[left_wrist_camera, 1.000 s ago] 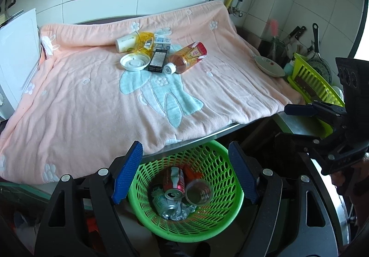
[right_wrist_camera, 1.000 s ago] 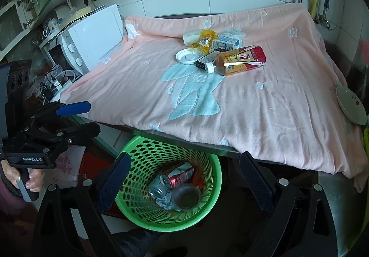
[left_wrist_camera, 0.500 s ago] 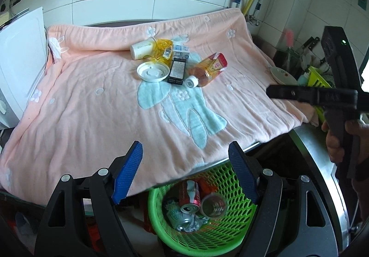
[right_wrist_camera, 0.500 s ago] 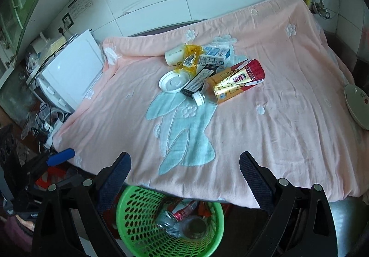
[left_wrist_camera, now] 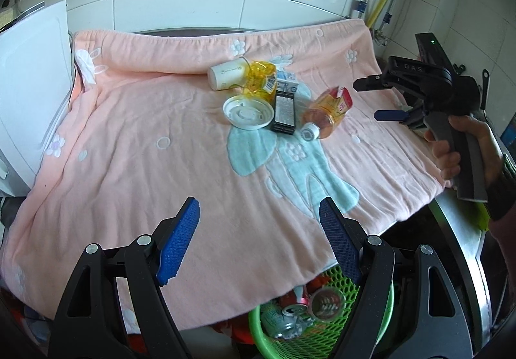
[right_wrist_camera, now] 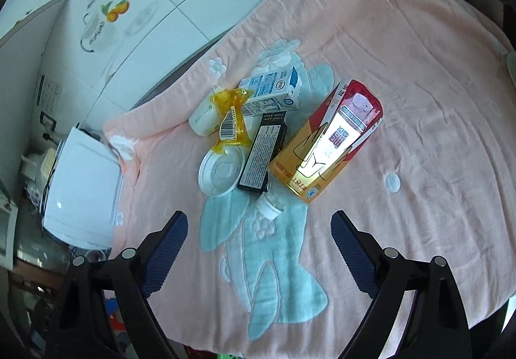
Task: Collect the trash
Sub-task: 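Reach both tools back to the trash on the towel, then grasp the gold-red drink bottle with the right tool while the left tool grasps the yellow snack bag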
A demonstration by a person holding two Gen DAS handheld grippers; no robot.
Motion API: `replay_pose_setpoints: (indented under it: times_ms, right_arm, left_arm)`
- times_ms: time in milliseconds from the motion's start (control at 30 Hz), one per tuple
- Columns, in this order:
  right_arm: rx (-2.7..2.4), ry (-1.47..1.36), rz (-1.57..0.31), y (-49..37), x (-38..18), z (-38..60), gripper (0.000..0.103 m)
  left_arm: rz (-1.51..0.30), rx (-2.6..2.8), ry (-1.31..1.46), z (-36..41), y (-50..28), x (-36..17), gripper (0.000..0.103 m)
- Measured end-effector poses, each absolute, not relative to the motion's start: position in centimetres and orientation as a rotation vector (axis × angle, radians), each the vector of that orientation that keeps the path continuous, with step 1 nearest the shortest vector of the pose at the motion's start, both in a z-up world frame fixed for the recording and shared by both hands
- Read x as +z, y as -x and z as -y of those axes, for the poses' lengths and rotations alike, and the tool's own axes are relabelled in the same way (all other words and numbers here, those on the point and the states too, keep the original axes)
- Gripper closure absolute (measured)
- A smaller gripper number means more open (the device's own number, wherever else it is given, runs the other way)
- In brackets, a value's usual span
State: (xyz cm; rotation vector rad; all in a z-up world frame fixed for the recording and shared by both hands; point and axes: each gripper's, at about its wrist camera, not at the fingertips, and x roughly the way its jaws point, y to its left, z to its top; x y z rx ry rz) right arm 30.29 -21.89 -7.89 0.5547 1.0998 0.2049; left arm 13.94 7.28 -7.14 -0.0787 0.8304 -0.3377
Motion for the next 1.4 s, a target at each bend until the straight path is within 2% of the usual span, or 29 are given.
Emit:
replay_pose_setpoints:
  times_ms: [700,833,933,1400]
  right_arm:
    - [-0.010,-0.886,-1.200,-39.1,-17.2,26.5,0.020]
    - [-0.019,-0.896,-1.215,-39.8,-18.3,26.5,0.024]
    - [-0.013,-0.908,-1.227,-40.1,-19.3,26.2,0.034]
    - [0.054,-0.760,-1.198,-37.7,-16.1,26.6,0.036]
  left_arm:
    - [-0.859,-0.348,0.081,-9.2,-20.9,-8.4,0.027]
    - [-0.853,-0.356,0.069,-8.9,-22.1,-8.2,0.027]
    - [-0.845,-0.357,0.055,-8.7,-23.2,-8.0,0.027]
    - [-0.837,-0.372,0.013,-4.8,-31.4,-7.8,0.027]
